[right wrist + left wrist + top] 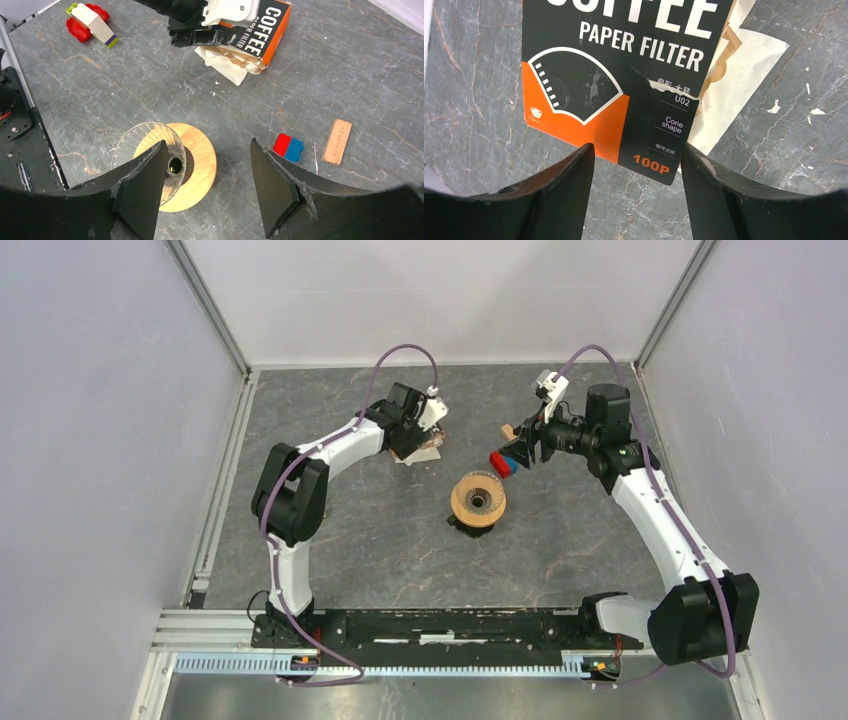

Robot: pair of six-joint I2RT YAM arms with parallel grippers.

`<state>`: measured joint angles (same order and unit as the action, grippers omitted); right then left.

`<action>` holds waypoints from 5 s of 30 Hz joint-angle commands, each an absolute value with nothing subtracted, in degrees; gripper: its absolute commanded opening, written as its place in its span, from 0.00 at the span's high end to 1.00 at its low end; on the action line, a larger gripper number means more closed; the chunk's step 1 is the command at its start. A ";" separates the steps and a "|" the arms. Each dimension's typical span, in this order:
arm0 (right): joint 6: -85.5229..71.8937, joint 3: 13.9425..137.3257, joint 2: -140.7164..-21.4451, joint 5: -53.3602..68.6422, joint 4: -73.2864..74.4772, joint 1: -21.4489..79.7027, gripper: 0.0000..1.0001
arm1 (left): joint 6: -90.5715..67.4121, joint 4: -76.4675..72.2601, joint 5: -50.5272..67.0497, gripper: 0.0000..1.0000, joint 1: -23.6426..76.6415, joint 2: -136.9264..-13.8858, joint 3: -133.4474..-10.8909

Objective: Place the coffee filter in the dripper

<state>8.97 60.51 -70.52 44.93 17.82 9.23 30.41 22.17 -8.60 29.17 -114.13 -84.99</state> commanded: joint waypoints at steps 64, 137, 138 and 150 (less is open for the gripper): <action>8.26 58.54 -68.50 45.41 14.80 8.97 0.30 | 28.15 28.37 6.09 0.41 26.54 -84.40 -66.16; 5.45 54.59 -67.81 48.43 10.24 7.90 0.28 | 44.44 25.79 -0.41 0.98 31.11 -105.30 -68.99; 5.36 54.50 -67.82 48.43 10.03 7.82 0.28 | 43.97 26.01 -0.27 0.98 31.11 -104.35 -68.99; 5.10 54.26 -67.64 48.69 9.77 7.56 0.27 | 43.29 28.06 1.27 0.86 31.11 -102.59 -70.35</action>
<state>5.58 54.48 -69.21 47.70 12.47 7.94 44.51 27.40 0.60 30.96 -102.98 -68.93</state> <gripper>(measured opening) 0.725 0.050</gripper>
